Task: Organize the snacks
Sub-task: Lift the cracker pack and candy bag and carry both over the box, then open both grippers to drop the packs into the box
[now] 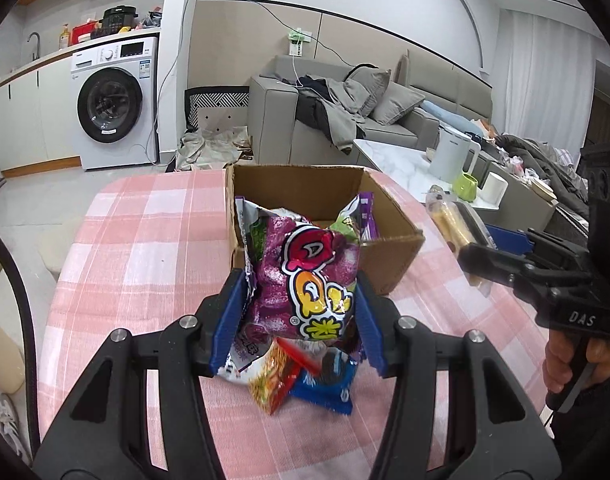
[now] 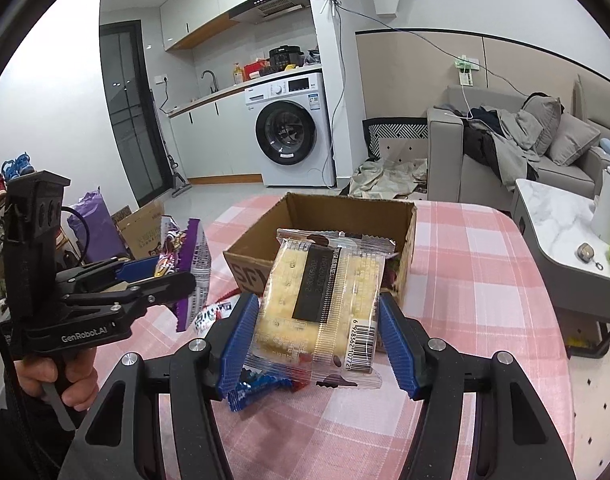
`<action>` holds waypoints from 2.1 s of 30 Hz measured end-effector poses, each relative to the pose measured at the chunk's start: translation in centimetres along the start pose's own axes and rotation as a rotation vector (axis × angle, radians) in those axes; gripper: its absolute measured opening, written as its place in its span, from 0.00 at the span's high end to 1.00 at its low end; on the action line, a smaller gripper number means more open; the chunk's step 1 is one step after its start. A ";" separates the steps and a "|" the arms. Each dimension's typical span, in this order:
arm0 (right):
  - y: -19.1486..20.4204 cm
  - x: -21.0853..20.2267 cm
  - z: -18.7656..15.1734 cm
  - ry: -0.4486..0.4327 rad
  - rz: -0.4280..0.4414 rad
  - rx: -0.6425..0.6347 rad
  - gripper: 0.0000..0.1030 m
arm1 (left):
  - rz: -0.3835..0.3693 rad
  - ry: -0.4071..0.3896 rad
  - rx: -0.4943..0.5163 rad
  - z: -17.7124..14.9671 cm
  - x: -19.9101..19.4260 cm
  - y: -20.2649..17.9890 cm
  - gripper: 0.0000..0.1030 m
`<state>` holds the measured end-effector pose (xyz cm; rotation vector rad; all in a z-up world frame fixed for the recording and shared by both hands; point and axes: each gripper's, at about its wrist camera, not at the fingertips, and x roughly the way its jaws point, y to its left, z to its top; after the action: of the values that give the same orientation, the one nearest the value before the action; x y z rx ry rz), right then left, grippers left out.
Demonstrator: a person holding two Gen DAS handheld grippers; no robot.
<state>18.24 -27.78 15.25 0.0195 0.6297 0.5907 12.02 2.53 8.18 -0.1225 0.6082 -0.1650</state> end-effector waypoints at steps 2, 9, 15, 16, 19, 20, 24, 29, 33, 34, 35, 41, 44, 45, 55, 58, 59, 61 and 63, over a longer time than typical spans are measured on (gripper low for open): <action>0.2 0.0 0.5 -0.003 0.002 0.001 0.40 | 0.008 -0.001 -0.001 0.7 0.5 0.1 0.52; 0.4 0.4 2.1 -0.008 0.002 0.007 0.40 | 0.016 0.003 -0.010 2.2 2.3 0.4 0.52; 0.3 0.8 2.9 -0.009 0.002 0.009 0.40 | 0.024 -0.002 0.011 3.3 3.6 0.2 0.52; 0.2 0.9 3.0 -0.009 0.002 0.011 0.40 | 0.025 -0.001 0.011 3.5 3.9 0.1 0.52; -0.2 1.6 3.5 -0.005 0.007 0.026 0.40 | 0.023 -0.001 0.008 4.0 4.7 0.2 0.52; -0.4 1.8 3.5 -0.004 0.007 0.029 0.40 | 0.025 -0.001 0.009 4.1 5.0 0.2 0.52; -0.6 2.5 3.7 0.000 -0.003 0.029 0.40 | 0.029 -0.002 0.014 5.0 6.3 0.4 0.52; -1.1 3.6 4.0 0.006 -0.012 0.041 0.40 | 0.034 0.010 0.009 5.7 8.0 0.8 0.52; -1.3 4.1 4.3 0.006 -0.008 0.044 0.40 | 0.044 0.017 0.011 6.1 9.5 1.2 0.52; -1.3 4.3 4.3 0.008 -0.007 0.044 0.40 | 0.046 0.019 0.009 6.2 9.8 1.3 0.52; -1.3 4.3 4.3 0.009 -0.006 0.045 0.40 | 0.048 0.020 0.008 6.3 10.1 1.5 0.52; -1.6 5.5 4.4 0.025 0.008 0.062 0.40 | 0.061 0.023 0.031 7.0 12.3 0.9 0.51; -1.7 6.2 4.4 0.030 0.016 0.073 0.40 | 0.056 0.025 0.031 7.5 13.0 0.7 0.51; -1.7 6.3 4.4 0.029 0.018 0.076 0.40 | 0.056 0.024 0.032 7.6 13.3 0.6 0.51; -2.1 8.0 4.9 0.036 0.028 0.078 0.40 | 0.066 0.021 0.041 8.5 15.1 0.5 0.51; -2.4 8.3 5.0 0.032 0.032 0.079 0.41 | 0.078 0.029 0.048 8.6 15.9 0.5 0.51; -2.5 8.4 5.1 0.031 0.029 0.079 0.42 | 0.079 0.031 0.047 8.6 16.1 0.6 0.51; -2.6 8.7 5.2 0.039 0.016 0.071 0.44 | 0.078 0.040 0.039 8.7 16.8 0.8 0.51; -2.8 8.8 5.1 0.040 0.018 0.073 0.44 | 0.078 0.049 0.037 8.6 17.2 0.9 0.51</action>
<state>28.27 -24.71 14.06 0.0817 0.6905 0.5868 31.04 0.71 5.46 -0.0593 0.6570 -0.1034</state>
